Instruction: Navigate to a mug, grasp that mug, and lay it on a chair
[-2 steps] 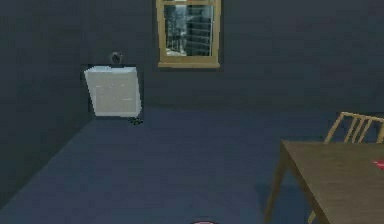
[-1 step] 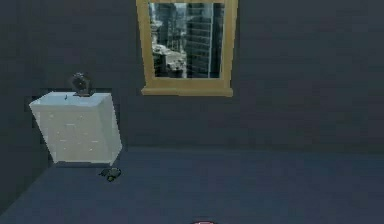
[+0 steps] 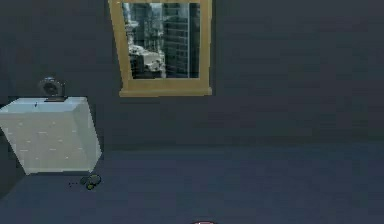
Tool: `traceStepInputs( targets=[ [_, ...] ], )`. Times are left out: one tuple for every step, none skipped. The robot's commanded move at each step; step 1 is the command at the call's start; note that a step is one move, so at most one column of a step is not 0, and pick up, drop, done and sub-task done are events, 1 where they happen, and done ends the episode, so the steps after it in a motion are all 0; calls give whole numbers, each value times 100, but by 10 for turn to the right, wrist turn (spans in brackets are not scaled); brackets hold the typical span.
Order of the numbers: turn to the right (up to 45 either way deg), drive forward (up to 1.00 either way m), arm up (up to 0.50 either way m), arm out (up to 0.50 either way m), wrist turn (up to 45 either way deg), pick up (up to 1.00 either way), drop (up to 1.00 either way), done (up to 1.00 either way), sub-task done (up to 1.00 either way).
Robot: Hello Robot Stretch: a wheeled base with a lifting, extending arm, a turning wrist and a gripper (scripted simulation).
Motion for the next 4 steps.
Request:
traceStepInputs(
  targets=[
    [0,30,0,0,0,0,0,0,0],
    [360,0,0,0,0,0,0,0,0],
    [0,100,0,0,0,0,0,0,0],
    [30,0,0,0,0,0,0,0,0]
  ],
)
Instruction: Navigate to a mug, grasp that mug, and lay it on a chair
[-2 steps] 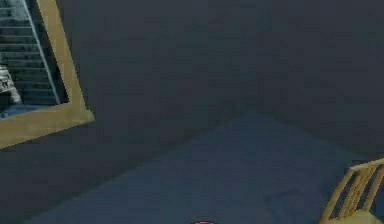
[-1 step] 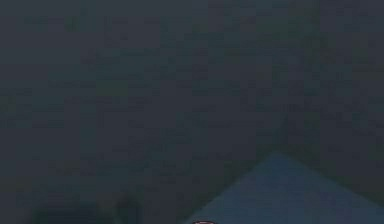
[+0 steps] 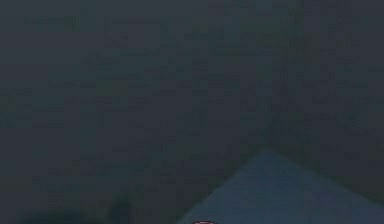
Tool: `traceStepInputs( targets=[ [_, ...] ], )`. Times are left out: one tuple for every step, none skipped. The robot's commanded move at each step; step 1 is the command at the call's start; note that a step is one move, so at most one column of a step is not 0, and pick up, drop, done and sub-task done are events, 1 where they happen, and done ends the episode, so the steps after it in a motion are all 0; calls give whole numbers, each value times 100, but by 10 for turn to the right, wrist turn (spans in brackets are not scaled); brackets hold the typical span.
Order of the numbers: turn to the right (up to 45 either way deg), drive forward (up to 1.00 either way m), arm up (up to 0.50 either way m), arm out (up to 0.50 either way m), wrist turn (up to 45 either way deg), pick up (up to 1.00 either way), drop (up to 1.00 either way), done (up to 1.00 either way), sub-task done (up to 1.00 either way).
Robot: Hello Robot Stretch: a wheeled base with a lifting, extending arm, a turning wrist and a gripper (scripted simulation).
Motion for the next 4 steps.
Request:
traceStepInputs(
  targets=[
    [0,15,0,0,0,0,0,0,0],
    [450,0,0,0,0,0,0,0,0],
    [270,0,0,0,0,0,0,0,0],
    [0,75,0,0,0,0,0,0,0]
  ],
)
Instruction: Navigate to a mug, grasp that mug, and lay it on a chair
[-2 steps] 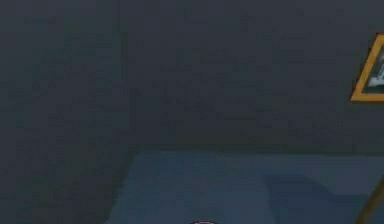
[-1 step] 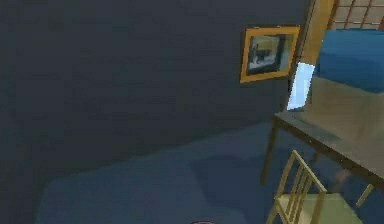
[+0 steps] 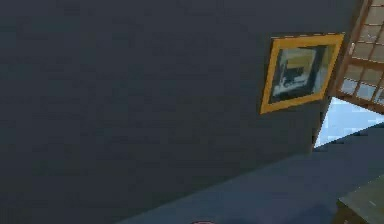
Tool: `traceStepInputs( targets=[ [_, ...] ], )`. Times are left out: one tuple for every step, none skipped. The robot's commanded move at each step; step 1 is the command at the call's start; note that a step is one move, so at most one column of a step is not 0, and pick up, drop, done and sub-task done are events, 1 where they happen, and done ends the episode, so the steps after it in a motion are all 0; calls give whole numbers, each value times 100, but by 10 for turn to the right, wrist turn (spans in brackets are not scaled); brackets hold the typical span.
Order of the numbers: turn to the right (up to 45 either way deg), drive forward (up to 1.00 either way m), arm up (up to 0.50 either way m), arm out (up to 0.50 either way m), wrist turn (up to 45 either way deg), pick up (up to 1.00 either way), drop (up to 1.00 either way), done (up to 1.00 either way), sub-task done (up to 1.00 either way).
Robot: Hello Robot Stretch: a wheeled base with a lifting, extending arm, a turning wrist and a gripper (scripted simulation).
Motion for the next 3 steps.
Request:
traceStepInputs(
  targets=[
    [420,0,0,0,0,0,0,0,0],
    [0,5,0,0,0,0,0,0,0],
    [450,0,0,0,0,0,0,0,0]
  ],
)
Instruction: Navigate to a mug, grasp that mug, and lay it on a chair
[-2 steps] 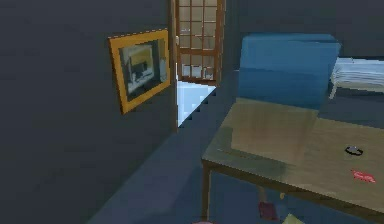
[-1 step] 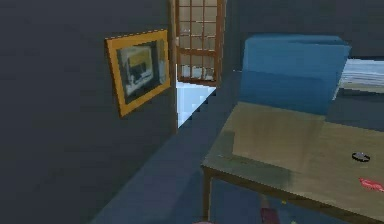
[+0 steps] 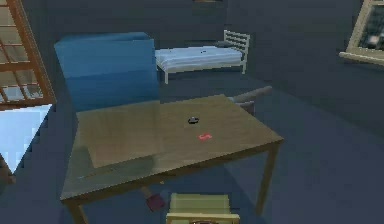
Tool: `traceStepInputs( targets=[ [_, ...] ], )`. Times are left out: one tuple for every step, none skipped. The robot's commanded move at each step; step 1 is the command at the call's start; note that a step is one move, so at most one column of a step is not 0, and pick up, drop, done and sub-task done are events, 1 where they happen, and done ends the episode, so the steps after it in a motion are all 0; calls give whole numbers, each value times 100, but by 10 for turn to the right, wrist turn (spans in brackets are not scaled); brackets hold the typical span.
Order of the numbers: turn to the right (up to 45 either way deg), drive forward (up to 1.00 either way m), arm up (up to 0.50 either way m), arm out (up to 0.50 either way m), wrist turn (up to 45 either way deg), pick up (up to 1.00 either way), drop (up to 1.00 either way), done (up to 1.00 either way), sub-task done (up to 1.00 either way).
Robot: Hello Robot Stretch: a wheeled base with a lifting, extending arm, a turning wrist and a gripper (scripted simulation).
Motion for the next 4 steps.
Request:
traceStepInputs(
  targets=[
    [300,0,0,0,0,0,0,0,0],
    [-450,0,0,0,0,0,0,0,0],
    [-240,0,0,0,0,0,0,0,0],
    [450,0,0,0,0,0,0,0,0]
  ],
)
